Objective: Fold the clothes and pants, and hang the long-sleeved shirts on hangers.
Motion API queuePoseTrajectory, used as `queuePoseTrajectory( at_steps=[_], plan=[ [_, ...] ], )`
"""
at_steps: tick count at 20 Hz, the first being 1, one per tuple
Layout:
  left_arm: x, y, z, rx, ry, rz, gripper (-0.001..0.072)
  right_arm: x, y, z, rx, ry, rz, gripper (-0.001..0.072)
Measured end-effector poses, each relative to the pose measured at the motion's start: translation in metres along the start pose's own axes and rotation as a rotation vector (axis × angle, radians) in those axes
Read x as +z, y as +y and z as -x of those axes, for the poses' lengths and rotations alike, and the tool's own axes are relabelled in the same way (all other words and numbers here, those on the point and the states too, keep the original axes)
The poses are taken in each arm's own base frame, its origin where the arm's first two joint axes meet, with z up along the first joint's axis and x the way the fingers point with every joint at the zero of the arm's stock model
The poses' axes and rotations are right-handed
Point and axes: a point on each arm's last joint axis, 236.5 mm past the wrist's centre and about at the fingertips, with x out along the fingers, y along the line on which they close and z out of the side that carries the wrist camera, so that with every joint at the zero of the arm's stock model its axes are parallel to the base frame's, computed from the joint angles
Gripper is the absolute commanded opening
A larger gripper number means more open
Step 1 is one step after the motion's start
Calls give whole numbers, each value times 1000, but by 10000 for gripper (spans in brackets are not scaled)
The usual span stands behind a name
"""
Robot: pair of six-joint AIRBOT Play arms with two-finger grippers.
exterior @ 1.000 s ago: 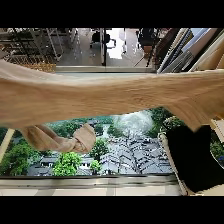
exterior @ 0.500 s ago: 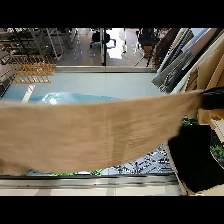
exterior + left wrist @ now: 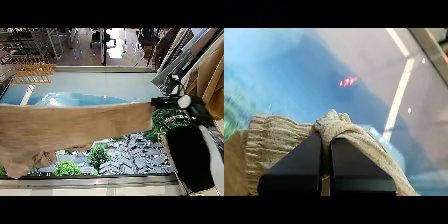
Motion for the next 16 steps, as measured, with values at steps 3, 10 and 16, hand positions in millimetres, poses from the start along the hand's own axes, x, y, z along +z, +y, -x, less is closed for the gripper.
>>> queuePoseTrajectory(
  at_steps=[3, 10, 16],
  plan=[
    [-2, 5, -60, 12, -53, 29, 227, 25, 0, -60, 27, -57, -55, 49],
    [-34, 29, -68, 67, 110, -72, 531, 0, 24, -85, 115, 150, -13, 492],
    [-109, 142, 38, 389, 534, 28, 535, -101, 125, -12, 464, 611, 151, 382]
  ],
)
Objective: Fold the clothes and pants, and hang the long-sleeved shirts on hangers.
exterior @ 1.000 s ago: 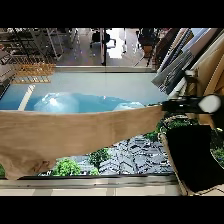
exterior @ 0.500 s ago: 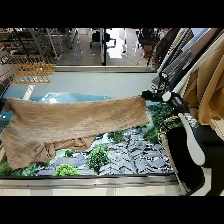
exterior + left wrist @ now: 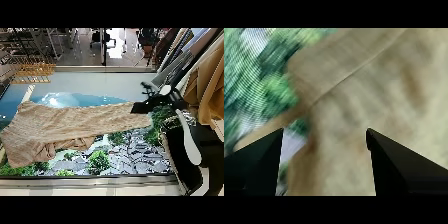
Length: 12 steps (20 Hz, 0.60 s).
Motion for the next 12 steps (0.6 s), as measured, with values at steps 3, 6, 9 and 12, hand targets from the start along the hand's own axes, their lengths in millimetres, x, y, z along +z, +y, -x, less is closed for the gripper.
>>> queuePoseTrajectory(
  at_steps=[3, 6, 9, 12],
  plan=[
    [-43, 14, -12, -36, 125, 66, 550, -38, 69, -37, 101, 169, 103, 532],
    [-57, -2, -25, -153, 134, 116, 585, -72, 110, -84, 53, 281, 175, 543],
    [-54, -17, -30, -238, 104, 139, 392, -96, 134, -126, -34, 334, 223, 542],
    [-52, -24, -31, -274, 86, 139, 13, -107, 154, -162, -72, 323, 245, 542]
  ],
)
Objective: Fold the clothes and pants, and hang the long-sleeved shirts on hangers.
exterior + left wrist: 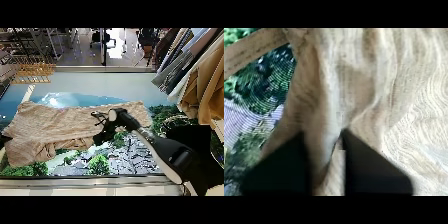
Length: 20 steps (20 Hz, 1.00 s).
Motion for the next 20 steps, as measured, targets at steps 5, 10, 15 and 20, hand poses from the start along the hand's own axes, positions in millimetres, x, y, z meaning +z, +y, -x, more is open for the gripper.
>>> queuePoseTrajectory(
  at_steps=[5, 10, 15, 20],
  plan=[
    [4, -15, 2, -60, -22, -18, 9, 47, 27, -28, -8, -198, -34, 536],
    [24, -52, 35, -114, -105, -102, 8, 65, 31, -44, 2, -265, -96, 76],
    [45, -98, 107, -7, -239, -330, 7, 54, 32, -31, -47, -205, -44, 14],
    [44, -142, 135, 115, -275, -532, 9, 15, 22, 69, -276, -90, 145, 12]
  ],
)
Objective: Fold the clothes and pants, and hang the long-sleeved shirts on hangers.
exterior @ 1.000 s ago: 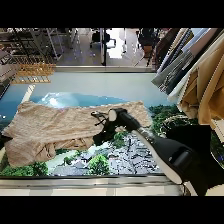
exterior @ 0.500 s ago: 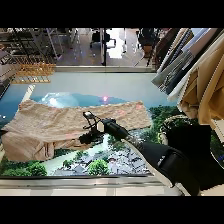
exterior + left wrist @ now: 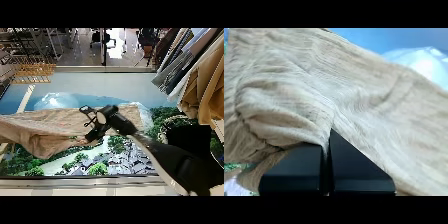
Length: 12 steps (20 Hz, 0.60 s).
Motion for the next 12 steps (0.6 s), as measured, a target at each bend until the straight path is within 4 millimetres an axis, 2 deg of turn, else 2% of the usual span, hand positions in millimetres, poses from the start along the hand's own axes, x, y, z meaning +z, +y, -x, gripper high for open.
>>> queuePoseTrajectory(
  at_steps=[3, 4, 5, 6, 7, 9, 11, 12],
  plan=[
    [-37, -7, -32, 27, 192, -74, 31, -14, -47, 98, -193, -68, 8, 14],
    [-52, -7, -44, 39, 263, -82, 141, -15, -58, 128, -235, -121, -6, 22],
    [-65, -3, -55, 59, 320, -78, 374, -15, -67, 157, -269, -184, -25, 181],
    [-77, 0, -64, 77, 376, -70, 609, -14, -74, 181, -291, -244, -41, 430],
    [-88, 1, -69, 85, 423, -59, 622, -13, -82, 201, -313, -301, -59, 488],
    [-105, 6, -73, 105, 498, -33, 622, -15, -101, 225, -344, -361, -113, 483],
    [-120, 13, -69, 121, 562, 12, 622, -27, -132, 230, -376, -362, -202, 398],
    [-128, 19, -65, 130, 590, 44, 621, -36, -150, 225, -383, -342, -257, 382]
  ],
)
